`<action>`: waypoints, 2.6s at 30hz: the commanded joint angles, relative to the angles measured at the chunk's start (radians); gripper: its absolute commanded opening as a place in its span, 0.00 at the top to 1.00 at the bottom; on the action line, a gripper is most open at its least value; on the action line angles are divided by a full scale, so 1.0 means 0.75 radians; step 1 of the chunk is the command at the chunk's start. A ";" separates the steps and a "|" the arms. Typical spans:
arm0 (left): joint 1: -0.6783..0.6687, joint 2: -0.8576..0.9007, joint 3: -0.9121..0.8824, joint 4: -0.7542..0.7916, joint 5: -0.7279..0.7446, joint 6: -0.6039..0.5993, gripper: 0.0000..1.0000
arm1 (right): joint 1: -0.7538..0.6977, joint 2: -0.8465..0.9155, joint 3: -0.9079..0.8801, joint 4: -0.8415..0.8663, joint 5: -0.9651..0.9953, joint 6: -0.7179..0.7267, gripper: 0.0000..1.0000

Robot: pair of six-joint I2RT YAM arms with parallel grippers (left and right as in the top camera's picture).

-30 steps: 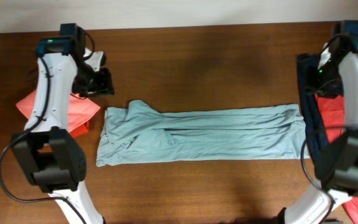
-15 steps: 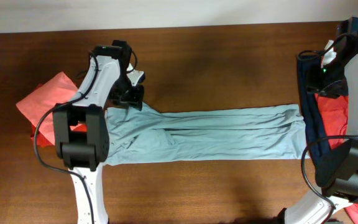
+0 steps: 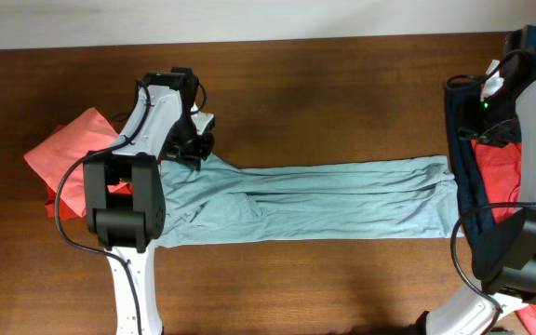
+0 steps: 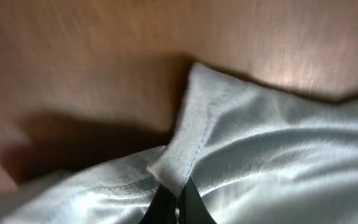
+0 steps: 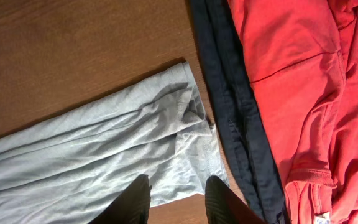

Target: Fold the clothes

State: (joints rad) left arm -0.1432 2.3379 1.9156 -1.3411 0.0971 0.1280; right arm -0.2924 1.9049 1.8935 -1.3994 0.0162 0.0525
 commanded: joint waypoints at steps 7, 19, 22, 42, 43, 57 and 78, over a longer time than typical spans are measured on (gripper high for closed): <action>-0.013 -0.202 0.109 -0.260 0.188 0.097 0.99 | -0.002 0.005 0.003 0.002 -0.011 0.010 0.66; -0.015 -0.218 0.067 -0.463 -0.007 -0.051 0.99 | -0.003 0.005 0.003 0.000 -0.007 0.010 0.66; -0.015 -0.218 0.019 -0.458 -0.006 -0.071 0.99 | -0.003 0.005 0.003 -0.001 -0.007 0.010 0.66; -0.016 -0.218 -0.194 -0.262 -0.033 -0.133 0.36 | -0.004 0.005 0.001 -0.060 -0.007 0.009 0.61; -0.018 -0.218 -0.194 -0.268 -0.012 -0.132 0.45 | -0.004 0.005 0.001 -0.061 -0.007 0.009 0.61; -0.091 -0.218 -0.194 -0.278 0.054 -0.132 0.90 | -0.041 0.009 -0.196 -0.080 -0.013 -0.032 0.50; -0.091 -0.218 -0.194 -0.224 0.049 -0.131 0.65 | -0.121 0.016 -0.643 0.303 -0.222 -0.129 0.22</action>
State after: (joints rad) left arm -0.2134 2.1811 1.7744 -1.5169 0.1238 0.0292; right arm -0.3782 1.9152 1.4231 -1.1839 -0.0868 -0.0494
